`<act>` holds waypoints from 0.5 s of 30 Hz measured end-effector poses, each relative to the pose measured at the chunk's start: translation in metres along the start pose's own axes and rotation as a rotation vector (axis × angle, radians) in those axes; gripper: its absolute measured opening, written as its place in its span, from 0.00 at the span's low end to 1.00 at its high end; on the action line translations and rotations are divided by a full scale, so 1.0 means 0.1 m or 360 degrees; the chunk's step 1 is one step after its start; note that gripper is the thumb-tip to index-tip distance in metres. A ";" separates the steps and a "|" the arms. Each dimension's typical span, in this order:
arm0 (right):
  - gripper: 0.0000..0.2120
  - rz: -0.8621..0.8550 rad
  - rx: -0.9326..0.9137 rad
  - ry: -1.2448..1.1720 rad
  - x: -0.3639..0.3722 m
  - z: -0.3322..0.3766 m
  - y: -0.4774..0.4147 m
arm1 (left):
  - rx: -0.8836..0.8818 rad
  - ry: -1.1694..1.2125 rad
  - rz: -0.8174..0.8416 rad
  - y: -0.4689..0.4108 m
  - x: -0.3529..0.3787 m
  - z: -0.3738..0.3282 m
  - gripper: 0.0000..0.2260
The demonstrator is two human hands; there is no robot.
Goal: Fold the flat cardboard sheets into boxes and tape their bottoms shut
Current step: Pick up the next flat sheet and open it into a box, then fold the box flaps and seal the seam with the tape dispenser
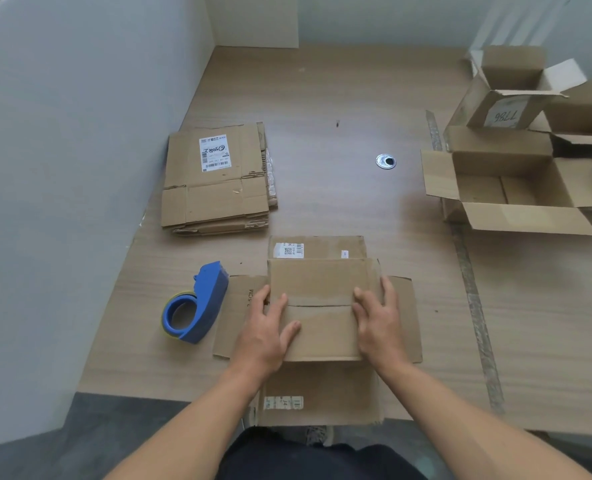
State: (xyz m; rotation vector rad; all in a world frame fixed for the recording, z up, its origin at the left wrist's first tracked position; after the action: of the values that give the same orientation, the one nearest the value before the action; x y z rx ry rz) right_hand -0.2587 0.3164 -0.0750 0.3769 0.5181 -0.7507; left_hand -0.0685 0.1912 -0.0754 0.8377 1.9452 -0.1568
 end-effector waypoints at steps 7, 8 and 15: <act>0.12 -0.0048 -0.0023 0.0201 -0.04 0.07 0.03 | 0.0098 -0.0166 0.0046 -0.12 0.06 -0.09 0.24; 0.12 -0.0053 -0.0032 0.0242 -0.04 0.07 0.03 | 0.0124 -0.0138 0.0062 -0.14 0.08 -0.10 0.25; 0.12 -0.0094 -0.0067 0.0542 0.01 0.07 0.04 | 0.0137 0.0054 0.0058 -0.14 0.07 -0.06 0.23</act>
State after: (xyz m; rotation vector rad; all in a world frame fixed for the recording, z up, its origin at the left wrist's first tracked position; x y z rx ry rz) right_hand -0.2532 0.3149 -0.0698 0.4550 0.8670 -0.7349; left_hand -0.0834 0.1865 -0.0818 0.9373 1.9647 -0.2074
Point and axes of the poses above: each hand's wrist, its own y-axis away from the middle knuckle, its own x-axis out of the palm, z = x × y, the point moved 10 cm from there along -y, towards the middle knuckle, and after that the axes turned 6 degrees about -y, right-handed, at the moved point
